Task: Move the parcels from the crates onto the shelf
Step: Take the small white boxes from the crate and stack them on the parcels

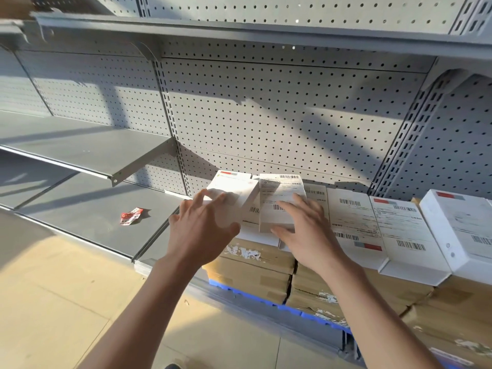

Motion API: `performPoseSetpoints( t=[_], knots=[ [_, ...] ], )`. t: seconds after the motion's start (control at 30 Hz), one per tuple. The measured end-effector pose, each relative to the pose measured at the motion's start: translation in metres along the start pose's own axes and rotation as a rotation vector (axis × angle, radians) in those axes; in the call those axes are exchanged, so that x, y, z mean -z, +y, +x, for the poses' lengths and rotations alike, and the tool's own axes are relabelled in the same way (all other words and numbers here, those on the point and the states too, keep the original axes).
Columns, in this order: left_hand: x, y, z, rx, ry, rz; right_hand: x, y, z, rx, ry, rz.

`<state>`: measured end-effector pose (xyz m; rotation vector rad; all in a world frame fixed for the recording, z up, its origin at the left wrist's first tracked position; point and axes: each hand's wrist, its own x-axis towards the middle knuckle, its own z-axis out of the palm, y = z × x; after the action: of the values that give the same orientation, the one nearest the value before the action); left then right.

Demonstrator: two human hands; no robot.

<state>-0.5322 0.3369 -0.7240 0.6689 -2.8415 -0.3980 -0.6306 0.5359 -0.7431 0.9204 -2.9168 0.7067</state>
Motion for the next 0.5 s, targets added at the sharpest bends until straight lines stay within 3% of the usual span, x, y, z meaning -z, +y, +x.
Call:
performPoseSetpoints(
  t=[0.5],
  knots=[
    [0.006, 0.004, -0.003, 0.024, 0.064, -0.163, -0.012, -0.014, 0.009, -0.001, 0.022, -0.042]
  ],
)
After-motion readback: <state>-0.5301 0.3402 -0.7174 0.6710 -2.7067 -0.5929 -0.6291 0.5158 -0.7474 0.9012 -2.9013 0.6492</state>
